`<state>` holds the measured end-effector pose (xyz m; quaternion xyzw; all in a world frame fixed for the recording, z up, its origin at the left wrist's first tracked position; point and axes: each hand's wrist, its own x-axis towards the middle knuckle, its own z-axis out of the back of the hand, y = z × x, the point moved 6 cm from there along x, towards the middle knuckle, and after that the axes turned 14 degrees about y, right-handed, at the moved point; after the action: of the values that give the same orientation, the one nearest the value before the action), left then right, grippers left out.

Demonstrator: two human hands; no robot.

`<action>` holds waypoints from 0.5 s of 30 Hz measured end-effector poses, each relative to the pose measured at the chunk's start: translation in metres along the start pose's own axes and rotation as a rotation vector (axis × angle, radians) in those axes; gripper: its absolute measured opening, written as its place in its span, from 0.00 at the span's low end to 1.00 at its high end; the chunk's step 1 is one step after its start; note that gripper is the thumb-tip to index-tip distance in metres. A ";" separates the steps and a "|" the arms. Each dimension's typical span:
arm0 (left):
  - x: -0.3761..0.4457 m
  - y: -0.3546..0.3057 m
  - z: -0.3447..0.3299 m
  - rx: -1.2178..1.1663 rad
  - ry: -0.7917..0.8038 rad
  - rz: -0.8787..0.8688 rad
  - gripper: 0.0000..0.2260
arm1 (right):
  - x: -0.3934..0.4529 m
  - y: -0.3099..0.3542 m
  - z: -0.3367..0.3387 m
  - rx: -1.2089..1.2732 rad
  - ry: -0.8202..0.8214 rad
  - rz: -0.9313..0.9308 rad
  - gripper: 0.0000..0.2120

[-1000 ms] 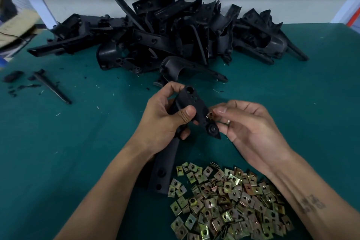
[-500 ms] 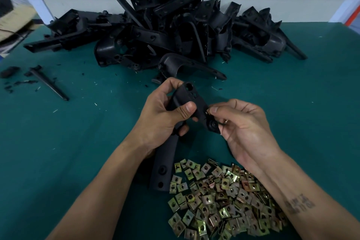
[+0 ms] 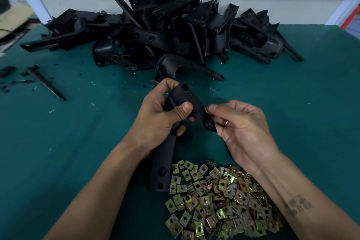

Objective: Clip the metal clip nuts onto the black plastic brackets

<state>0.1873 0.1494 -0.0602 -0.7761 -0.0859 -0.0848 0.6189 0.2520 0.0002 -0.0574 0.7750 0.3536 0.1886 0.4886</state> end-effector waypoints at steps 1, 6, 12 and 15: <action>0.000 0.000 0.000 0.003 0.000 0.004 0.12 | 0.000 0.000 0.000 -0.010 -0.002 -0.005 0.11; -0.001 -0.001 -0.001 0.021 0.001 -0.004 0.10 | 0.000 -0.002 0.000 -0.039 0.013 -0.017 0.07; 0.000 -0.001 -0.001 0.048 -0.010 -0.006 0.10 | -0.001 -0.007 0.003 -0.031 -0.046 0.018 0.07; 0.000 -0.001 0.000 0.058 -0.004 -0.012 0.09 | -0.001 -0.005 0.001 -0.024 -0.020 0.044 0.06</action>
<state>0.1867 0.1491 -0.0595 -0.7575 -0.0945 -0.0844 0.6405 0.2500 -0.0001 -0.0623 0.7786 0.3292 0.1958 0.4971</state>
